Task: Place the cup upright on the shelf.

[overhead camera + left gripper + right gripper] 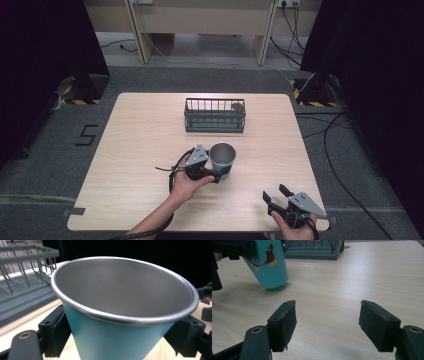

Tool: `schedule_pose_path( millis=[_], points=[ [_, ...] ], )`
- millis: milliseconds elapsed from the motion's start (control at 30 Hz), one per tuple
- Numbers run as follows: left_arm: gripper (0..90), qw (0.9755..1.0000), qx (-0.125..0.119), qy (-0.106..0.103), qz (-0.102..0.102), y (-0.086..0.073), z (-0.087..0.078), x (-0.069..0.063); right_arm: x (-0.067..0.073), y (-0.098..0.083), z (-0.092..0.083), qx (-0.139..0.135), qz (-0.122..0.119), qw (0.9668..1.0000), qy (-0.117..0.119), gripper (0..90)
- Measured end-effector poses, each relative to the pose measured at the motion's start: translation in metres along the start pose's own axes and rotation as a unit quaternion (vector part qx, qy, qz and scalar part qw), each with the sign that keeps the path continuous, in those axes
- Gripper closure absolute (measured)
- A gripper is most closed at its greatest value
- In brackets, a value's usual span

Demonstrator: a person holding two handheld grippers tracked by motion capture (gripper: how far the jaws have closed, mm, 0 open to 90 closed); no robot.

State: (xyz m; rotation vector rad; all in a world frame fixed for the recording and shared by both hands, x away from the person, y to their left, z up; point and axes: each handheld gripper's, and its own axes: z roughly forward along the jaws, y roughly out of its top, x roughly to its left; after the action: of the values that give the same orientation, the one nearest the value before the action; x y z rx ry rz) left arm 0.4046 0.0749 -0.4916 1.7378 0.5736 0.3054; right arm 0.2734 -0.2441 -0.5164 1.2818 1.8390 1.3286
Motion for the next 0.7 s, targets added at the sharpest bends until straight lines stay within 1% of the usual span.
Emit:
schedule_pose_path(
  millis=[33, 133, 200, 300, 500, 700],
  points=[
    [15.9, 1.0000, 0.000, 0.000, 0.000, 0.000, 0.000, 0.000, 0.000, 0.000, 0.000, 0.000, 0.000, 1.0000, 0.000, 30.5],
    [15.9, 1.0000, -0.007, 0.002, 0.004, 0.009, -0.005, 0.003, 0.000, 0.000, 0.000, -0.001, 0.001, 1.0000, -0.001, 30.5],
    [15.9, 0.9999, -0.009, 0.004, 0.006, 0.012, -0.007, 0.004, -0.001, 0.000, -0.001, -0.001, 0.002, 1.0000, -0.002, 30.5],
    [15.9, 0.9999, -0.009, 0.011, 0.009, 0.016, -0.009, 0.008, 0.000, 0.000, 0.000, -0.001, 0.002, 1.0000, -0.001, 30.6],
    [15.8, 0.9995, -0.014, 0.025, 0.009, 0.023, -0.014, 0.017, 0.000, 0.000, 0.000, -0.001, 0.003, 1.0000, 0.001, 30.6],
    [15.9, 0.9993, -0.012, 0.034, 0.013, 0.031, -0.016, 0.023, 0.000, 0.000, 0.001, -0.001, 0.004, 1.0000, 0.003, 30.7]
  ],
)
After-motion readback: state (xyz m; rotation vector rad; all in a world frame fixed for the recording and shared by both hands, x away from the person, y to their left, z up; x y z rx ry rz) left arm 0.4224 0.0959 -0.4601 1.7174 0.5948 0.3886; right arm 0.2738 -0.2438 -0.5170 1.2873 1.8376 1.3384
